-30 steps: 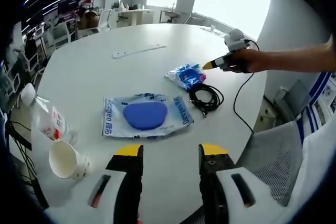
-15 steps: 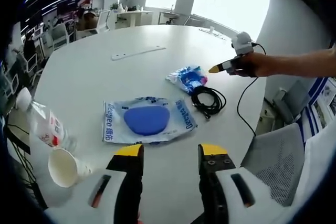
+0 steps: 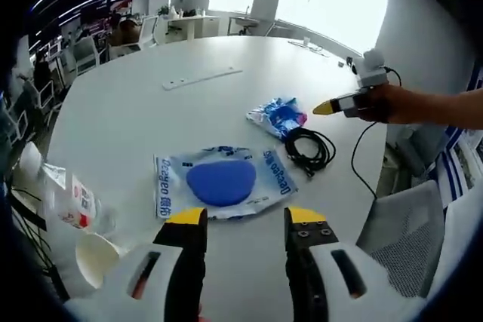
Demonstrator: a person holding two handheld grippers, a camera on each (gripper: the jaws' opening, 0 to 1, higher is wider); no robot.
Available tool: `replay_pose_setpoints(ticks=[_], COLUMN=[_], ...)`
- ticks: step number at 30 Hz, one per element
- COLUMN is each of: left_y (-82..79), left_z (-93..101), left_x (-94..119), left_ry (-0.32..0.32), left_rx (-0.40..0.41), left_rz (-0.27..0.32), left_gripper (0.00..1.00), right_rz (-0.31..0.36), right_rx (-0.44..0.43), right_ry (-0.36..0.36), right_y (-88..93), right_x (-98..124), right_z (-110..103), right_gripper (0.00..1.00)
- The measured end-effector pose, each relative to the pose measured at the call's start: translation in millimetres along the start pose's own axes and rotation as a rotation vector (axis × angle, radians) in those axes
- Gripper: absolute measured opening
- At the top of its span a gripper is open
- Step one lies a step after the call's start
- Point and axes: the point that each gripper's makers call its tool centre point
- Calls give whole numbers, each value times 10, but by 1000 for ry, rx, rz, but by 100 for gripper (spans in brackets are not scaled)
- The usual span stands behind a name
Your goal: Arrange the tabletop items into an orderly group along one side of the table until the central work area is clear of visible clutter.
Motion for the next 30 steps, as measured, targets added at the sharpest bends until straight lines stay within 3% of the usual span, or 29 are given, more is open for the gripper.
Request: replay_pose_setpoints(ticks=[7,19,24,30], left_y=[-68,-148,-165,-74], left_z=[-133,-467,-582,-706], left_x=[-95,-341,-469,-655], left_ry=[-22,-83,-88,-117], left_rx=[13,34,88,85], left_rz=[-5,-38,-50,-102], left_gripper=[40,40,42,41], right_rz=[-3,-38,-54,-76], right_rx=[38,29,17,2], right_ry=[-75,-196,-226,-242], right_y=[41,230,325,411], right_x=[-73,-324,-418,-506], right_z=[-399,-1031,-1227,-1343], right_gripper=[7,8,9,11])
Point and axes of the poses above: the point that each gripper's makers call its tool centre point, and the gripper's own axes: x roughly backward along the fingers, z roughly to its right, y roughly out of its underside, and after that the axes turned 9 degrees about -y, right-handed
